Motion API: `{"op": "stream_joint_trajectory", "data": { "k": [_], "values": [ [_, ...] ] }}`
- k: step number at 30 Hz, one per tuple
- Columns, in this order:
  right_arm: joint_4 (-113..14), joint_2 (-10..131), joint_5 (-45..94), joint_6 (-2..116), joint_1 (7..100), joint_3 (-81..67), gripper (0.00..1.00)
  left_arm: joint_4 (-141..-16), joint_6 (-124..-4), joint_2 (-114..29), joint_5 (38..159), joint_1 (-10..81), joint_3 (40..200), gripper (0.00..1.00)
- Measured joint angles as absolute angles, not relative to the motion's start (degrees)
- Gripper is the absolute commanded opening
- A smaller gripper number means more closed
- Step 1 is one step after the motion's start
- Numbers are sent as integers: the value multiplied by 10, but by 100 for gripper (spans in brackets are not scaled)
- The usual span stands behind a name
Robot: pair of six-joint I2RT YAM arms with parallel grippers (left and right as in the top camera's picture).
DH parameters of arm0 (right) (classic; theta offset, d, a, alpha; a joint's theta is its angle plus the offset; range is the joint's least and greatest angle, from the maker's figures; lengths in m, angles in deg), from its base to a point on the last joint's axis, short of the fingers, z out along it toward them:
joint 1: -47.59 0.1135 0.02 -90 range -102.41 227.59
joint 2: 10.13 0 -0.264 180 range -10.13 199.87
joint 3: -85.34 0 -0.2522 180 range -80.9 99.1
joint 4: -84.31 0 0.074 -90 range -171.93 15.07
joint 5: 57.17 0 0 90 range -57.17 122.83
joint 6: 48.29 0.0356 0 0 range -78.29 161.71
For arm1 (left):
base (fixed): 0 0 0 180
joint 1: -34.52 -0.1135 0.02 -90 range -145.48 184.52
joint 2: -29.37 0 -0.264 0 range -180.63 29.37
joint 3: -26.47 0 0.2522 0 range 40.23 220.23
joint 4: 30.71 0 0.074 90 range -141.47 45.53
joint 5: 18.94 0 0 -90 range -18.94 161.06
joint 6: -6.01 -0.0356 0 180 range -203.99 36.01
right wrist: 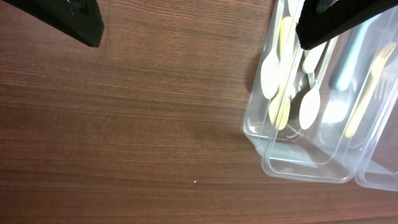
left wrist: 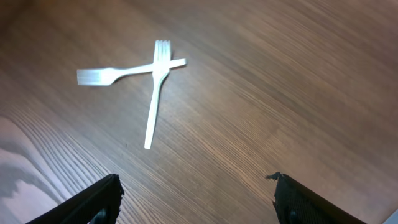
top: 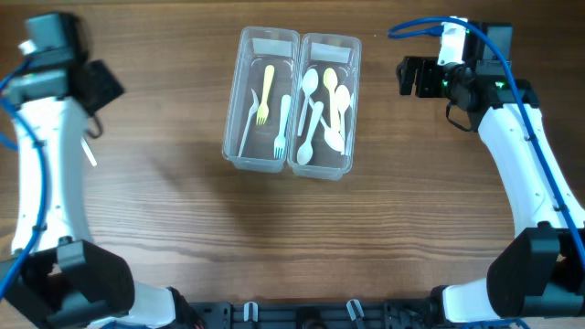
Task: Pack container
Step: 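Return the left gripper to the white forks and grasp one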
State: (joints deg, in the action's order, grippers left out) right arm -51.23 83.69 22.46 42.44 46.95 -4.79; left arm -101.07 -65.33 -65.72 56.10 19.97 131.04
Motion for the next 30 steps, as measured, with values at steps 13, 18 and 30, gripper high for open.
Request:
{"op": "stream_joint_trajectory", "data": {
  "k": [13,18,30],
  "values": [
    [-513,837,225,424,469,-48,100,-849,-641,-727,678,86,1176,63],
    [-513,837,225,424,469,-48,100,-796,-675,-784,682,86,1173,62],
    [-512,837,225,424,469,-48,100,-726,-763,-841,681,82,1173,68]
  ]
}}
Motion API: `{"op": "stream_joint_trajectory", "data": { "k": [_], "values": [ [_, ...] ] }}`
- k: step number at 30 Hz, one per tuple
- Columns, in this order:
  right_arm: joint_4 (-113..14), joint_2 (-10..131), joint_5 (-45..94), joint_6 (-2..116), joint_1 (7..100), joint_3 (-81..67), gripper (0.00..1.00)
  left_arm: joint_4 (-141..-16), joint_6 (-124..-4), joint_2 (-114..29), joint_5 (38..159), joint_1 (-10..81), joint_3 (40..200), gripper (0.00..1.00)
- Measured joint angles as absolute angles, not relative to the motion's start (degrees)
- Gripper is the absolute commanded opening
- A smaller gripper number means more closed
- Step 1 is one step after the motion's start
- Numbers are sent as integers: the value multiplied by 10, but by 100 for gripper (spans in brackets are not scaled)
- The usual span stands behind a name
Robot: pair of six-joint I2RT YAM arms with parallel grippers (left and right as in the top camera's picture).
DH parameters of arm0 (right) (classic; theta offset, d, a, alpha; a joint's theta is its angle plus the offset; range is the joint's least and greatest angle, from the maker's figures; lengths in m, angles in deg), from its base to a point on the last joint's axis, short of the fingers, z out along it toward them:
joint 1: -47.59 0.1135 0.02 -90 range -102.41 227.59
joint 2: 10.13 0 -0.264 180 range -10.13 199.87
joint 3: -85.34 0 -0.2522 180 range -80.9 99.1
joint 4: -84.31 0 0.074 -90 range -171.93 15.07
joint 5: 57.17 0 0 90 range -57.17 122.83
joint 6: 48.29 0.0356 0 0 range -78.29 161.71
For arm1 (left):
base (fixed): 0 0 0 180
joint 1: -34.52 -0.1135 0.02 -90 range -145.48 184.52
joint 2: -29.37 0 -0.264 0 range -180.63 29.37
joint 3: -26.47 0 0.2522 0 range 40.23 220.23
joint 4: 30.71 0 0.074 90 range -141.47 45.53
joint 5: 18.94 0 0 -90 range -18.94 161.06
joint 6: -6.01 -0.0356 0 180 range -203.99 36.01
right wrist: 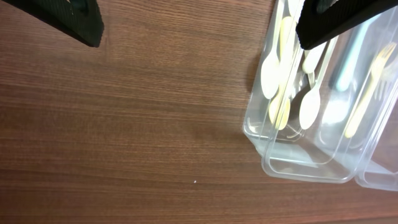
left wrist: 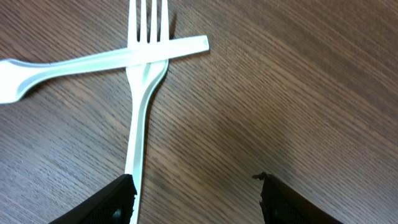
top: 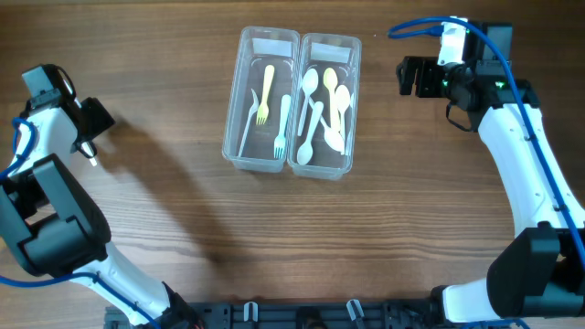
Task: Pack container
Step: 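Return the left gripper to the white forks and grasp one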
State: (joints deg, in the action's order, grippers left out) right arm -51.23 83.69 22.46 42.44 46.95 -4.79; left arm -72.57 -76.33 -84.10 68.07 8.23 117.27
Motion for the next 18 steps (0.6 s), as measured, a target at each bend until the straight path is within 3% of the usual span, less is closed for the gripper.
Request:
{"op": "stream_joint_trajectory", "data": {
  "k": [18],
  "values": [
    [-513,837,225,424,469,-48,100,-667,-801,-872,694,51,1173,72]
  ]
}}
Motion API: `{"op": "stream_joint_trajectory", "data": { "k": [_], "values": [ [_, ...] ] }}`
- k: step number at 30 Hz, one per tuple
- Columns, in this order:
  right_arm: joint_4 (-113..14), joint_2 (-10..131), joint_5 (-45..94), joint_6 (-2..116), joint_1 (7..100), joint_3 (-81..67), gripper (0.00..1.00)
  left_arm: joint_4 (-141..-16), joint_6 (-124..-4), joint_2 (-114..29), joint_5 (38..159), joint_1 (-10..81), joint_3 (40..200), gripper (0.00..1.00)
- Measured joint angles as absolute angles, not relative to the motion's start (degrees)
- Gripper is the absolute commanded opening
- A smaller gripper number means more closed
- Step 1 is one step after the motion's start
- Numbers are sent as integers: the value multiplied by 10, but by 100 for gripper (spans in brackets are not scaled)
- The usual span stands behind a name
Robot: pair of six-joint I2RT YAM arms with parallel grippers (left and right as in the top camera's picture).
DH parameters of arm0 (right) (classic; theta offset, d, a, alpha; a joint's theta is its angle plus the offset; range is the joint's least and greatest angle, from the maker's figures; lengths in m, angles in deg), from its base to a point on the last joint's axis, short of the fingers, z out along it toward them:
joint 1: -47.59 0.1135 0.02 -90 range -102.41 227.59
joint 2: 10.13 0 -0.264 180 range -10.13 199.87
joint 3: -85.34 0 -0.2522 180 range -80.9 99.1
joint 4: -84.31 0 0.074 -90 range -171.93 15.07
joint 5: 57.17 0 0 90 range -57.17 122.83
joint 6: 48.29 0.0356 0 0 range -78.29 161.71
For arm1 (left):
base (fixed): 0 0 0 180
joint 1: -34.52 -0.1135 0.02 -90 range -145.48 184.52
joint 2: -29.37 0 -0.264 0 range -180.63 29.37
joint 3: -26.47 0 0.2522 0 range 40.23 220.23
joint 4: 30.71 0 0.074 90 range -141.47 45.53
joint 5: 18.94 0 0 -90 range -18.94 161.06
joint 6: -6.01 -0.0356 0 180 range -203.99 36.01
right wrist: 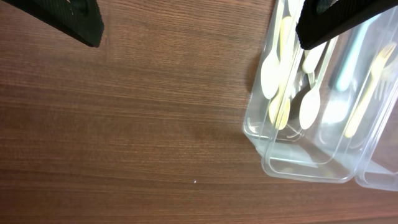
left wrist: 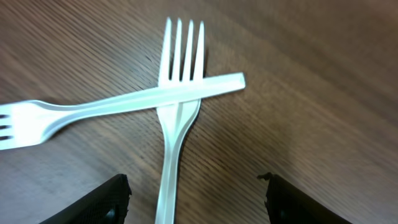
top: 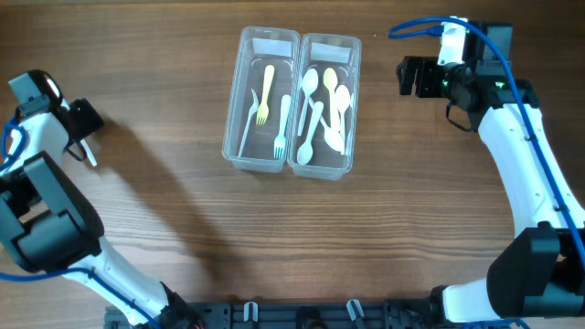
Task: Pack container
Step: 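Return the left gripper to the white forks and grasp one, then carry the white fork into the left compartment and release it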
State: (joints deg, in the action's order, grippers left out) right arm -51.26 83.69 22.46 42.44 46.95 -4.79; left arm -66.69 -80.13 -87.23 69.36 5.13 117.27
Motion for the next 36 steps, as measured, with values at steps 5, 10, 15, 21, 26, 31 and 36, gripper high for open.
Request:
{"op": "stream_joint_trajectory", "data": {
  "k": [5,10,15,21,26,31,36],
  "values": [
    [-513,837,225,424,469,-48,100,-649,-814,-903,701,50,1173,72],
    [-513,837,225,424,469,-48,100,-642,-828,-905,717,45,1173,63],
    [-513,837,225,424,469,-48,100,-642,-840,-907,724,44,1174,25],
    [-513,837,225,424,469,-48,100,-664,-837,-907,729,44,1179,4],
    [-512,837,225,424,469,-48,100,-712,-813,-906,743,44,1189,4],
    [-512,837,225,424,469,-48,100,-782,-789,-901,886,41,1190,4],
    [-513,837,225,424,469,-48,100,-798,-775,-918,1130,46,1174,4]
  ]
}}
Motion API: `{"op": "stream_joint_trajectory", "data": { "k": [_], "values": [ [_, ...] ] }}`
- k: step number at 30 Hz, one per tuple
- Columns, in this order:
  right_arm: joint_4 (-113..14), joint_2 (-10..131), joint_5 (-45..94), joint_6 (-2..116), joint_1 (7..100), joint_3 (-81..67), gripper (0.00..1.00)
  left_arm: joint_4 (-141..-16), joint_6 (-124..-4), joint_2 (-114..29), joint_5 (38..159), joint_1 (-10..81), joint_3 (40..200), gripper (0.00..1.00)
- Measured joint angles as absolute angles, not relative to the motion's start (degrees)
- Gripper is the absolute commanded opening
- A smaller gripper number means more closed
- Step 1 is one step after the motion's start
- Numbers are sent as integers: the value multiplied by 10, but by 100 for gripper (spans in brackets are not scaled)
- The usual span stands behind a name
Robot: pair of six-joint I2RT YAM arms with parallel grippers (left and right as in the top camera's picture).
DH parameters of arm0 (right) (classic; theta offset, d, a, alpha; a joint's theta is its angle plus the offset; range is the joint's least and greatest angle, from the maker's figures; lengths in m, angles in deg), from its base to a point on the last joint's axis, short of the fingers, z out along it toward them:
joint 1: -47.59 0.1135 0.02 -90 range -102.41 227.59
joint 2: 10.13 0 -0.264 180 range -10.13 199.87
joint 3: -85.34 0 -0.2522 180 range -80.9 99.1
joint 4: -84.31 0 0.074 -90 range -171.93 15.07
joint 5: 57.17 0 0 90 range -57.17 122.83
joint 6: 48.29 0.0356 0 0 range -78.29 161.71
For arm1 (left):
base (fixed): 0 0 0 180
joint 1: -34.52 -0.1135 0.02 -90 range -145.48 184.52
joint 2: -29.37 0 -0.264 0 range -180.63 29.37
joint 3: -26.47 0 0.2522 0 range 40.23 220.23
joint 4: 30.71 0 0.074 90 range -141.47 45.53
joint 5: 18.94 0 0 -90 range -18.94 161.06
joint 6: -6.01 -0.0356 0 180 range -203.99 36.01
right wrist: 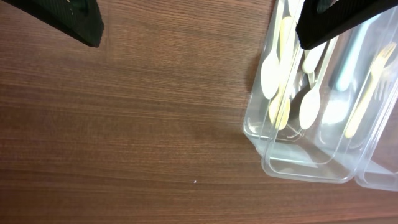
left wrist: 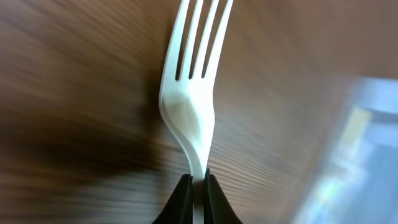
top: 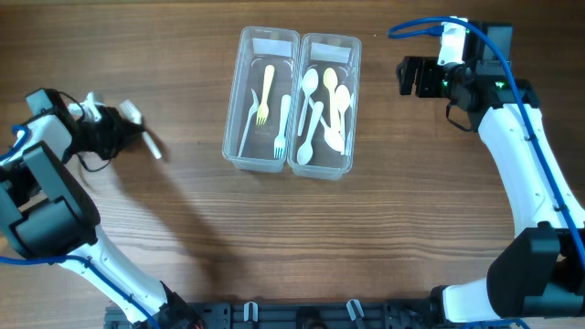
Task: Pack container
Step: 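Carry the white fork into the left compartment and release it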
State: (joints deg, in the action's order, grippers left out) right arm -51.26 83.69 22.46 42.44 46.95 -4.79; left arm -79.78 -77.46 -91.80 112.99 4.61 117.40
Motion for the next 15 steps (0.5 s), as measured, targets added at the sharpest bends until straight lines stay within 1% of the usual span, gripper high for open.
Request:
{"op": "stream_joint_trajectory", "data": {
  "k": [4,7,9,12,15],
  "values": [
    [-513,837,225,424,469,-48,100,-802,-768,-918,1241,66,1173,4],
    [-513,837,225,424,469,-48,100,-795,-763,-913,1291,106,1172,4],
    [-513,837,225,424,469,-48,100,-776,-762,-891,1301,134,1169,4],
    [-513,837,225,424,469,-48,100,-742,-761,-808,1302,195,1166,4],
    [-512,837,225,424,469,-48,100,-711,-761,-692,1248,277,1167,4]
  ]
}}
